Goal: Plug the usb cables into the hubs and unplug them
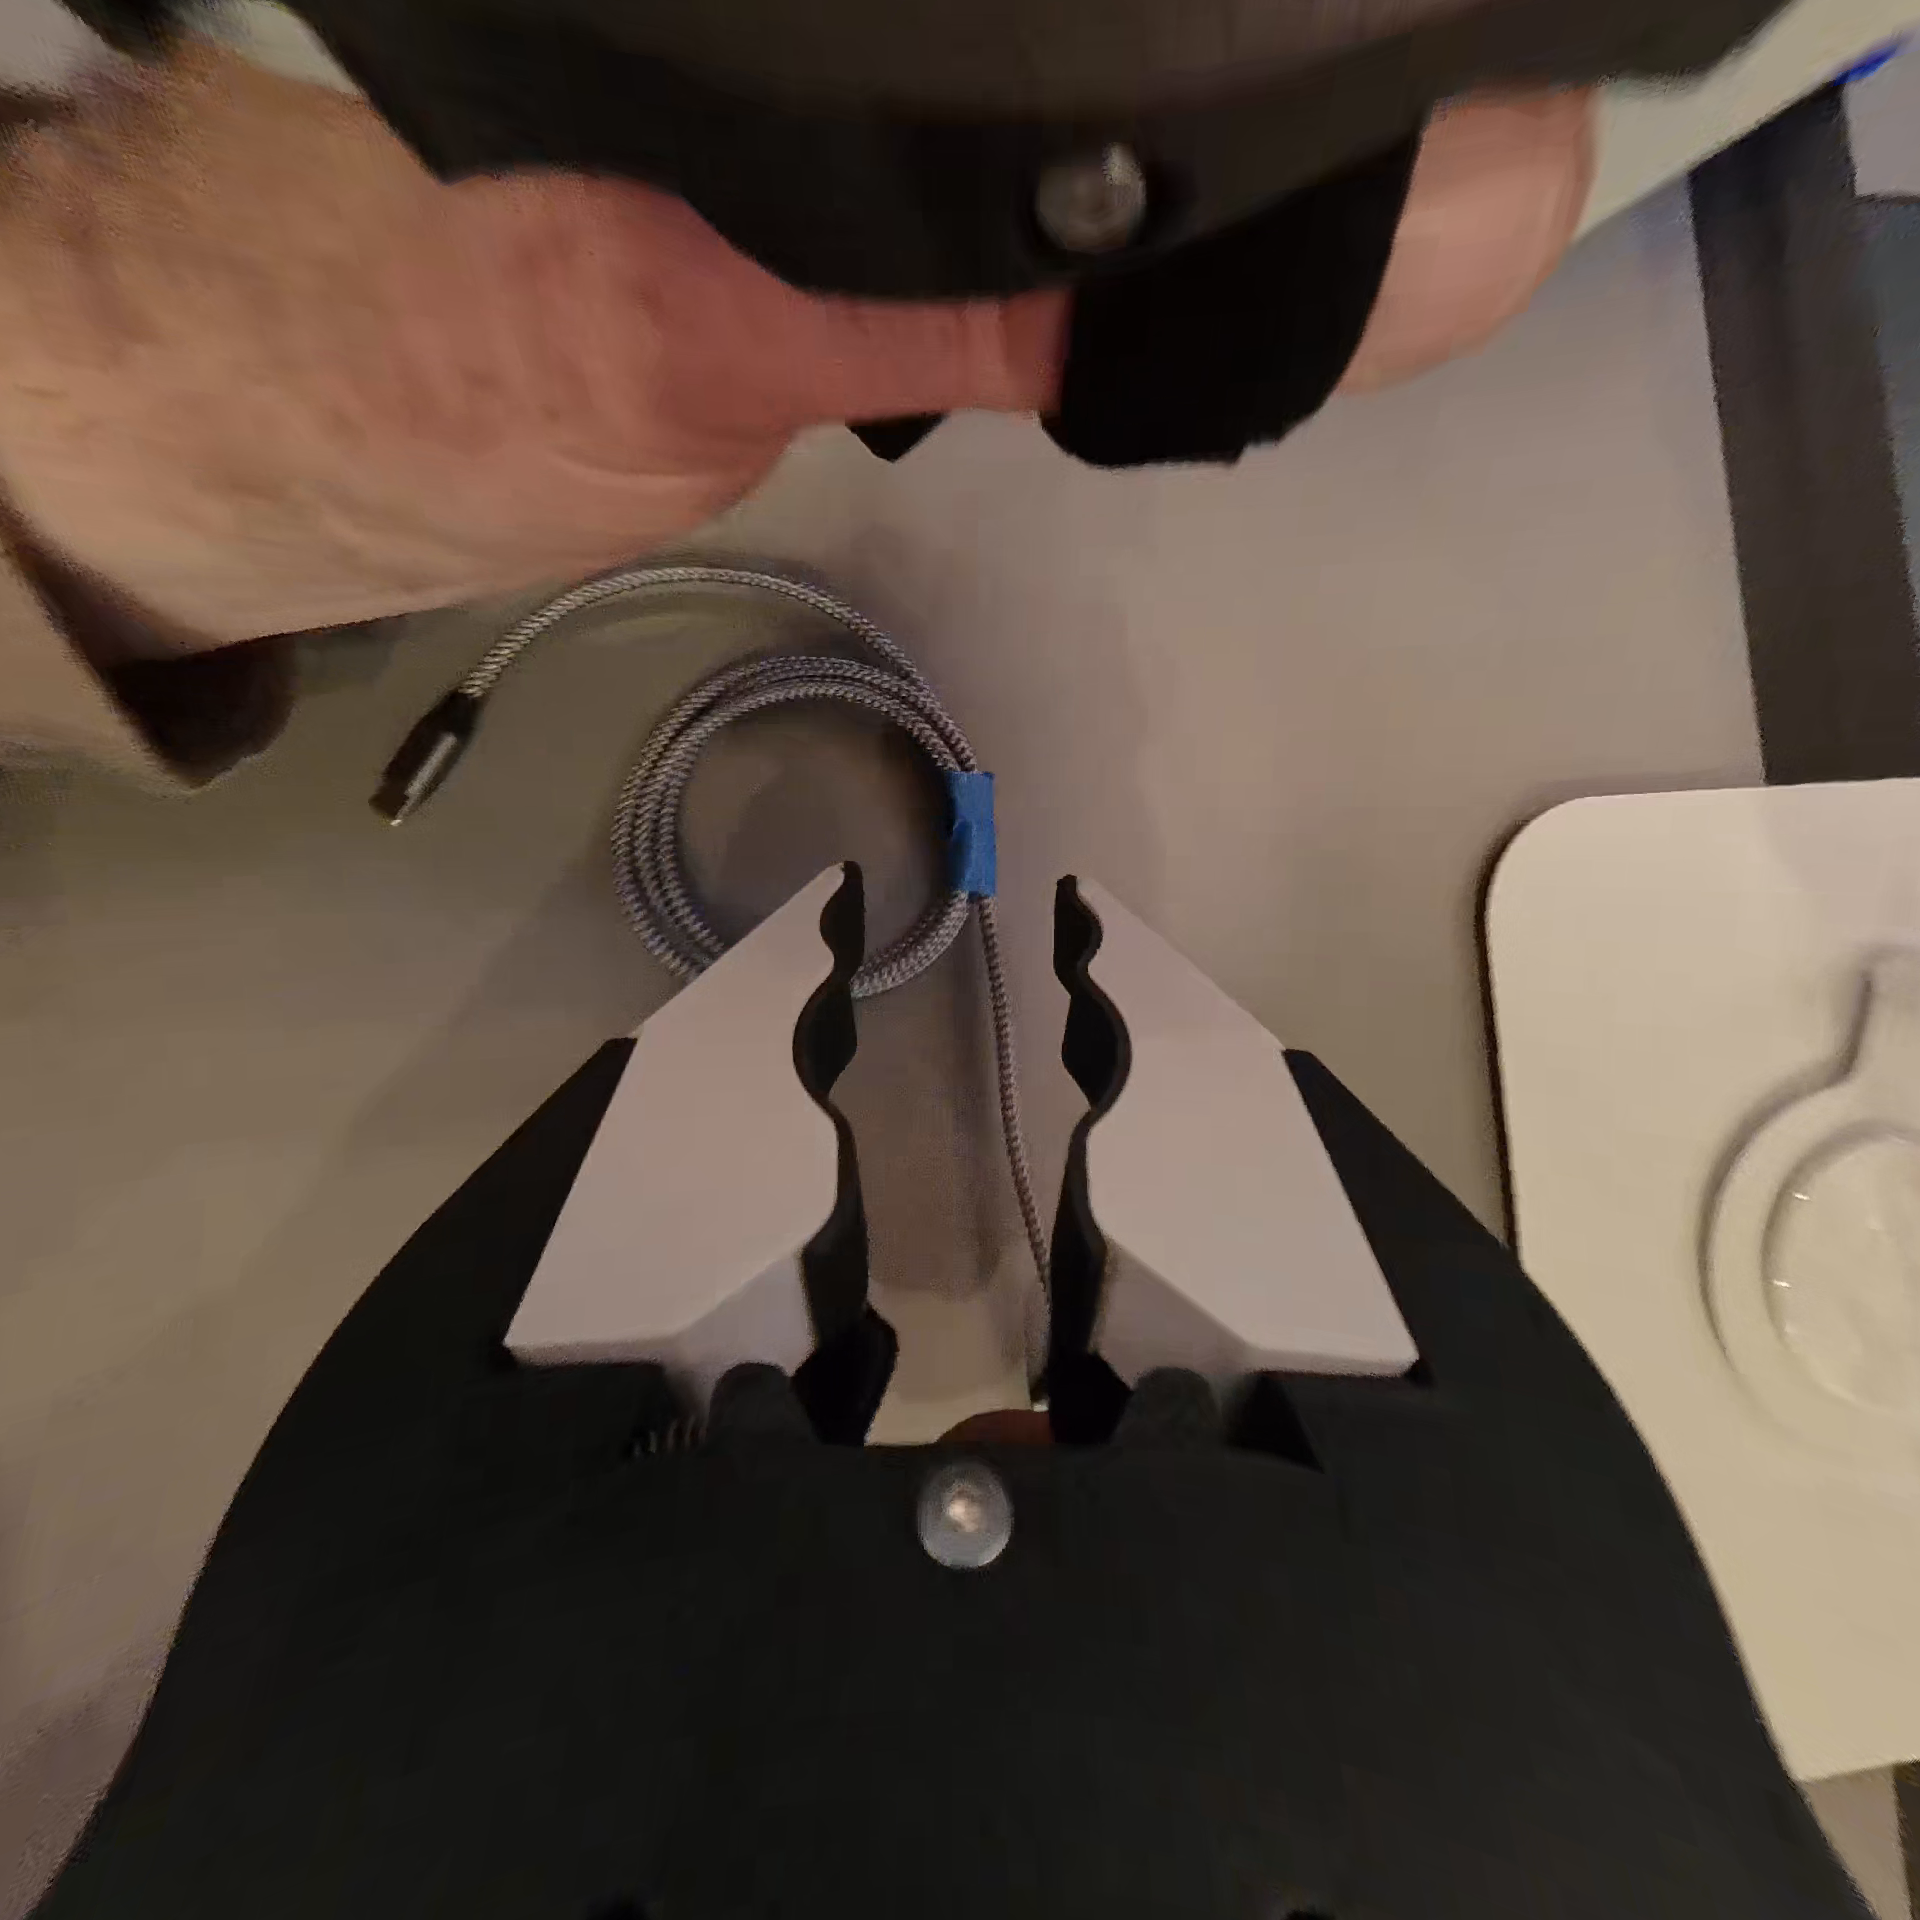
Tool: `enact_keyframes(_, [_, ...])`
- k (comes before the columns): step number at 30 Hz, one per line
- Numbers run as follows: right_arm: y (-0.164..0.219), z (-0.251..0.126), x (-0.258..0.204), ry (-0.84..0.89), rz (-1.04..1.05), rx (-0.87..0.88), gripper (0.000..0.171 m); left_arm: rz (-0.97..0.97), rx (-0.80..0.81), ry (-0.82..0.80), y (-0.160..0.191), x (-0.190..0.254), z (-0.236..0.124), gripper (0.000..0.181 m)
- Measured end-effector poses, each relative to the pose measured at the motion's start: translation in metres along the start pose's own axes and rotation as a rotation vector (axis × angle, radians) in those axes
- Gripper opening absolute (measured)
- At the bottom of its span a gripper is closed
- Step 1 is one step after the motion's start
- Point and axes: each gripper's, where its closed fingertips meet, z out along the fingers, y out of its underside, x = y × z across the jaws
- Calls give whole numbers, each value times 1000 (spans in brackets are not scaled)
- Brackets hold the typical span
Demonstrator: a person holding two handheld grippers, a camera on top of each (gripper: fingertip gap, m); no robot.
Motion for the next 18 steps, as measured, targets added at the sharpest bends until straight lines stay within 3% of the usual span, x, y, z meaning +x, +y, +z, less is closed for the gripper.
enact_keyframes(5, [9, 21, 5, 9, 59, -54, 28, -79, 0, -26, 2, -15, 0, 26])
enact_keyframes(11, [11, 26, 7, 7, 109, -22, 6, -91, -1, -22, 2, -15, 1, 25])
enact_keyframes(18, [9, 11, 8, 18, 104, 45, 4, -74, -14, -6, 6, -9, 3, 21])
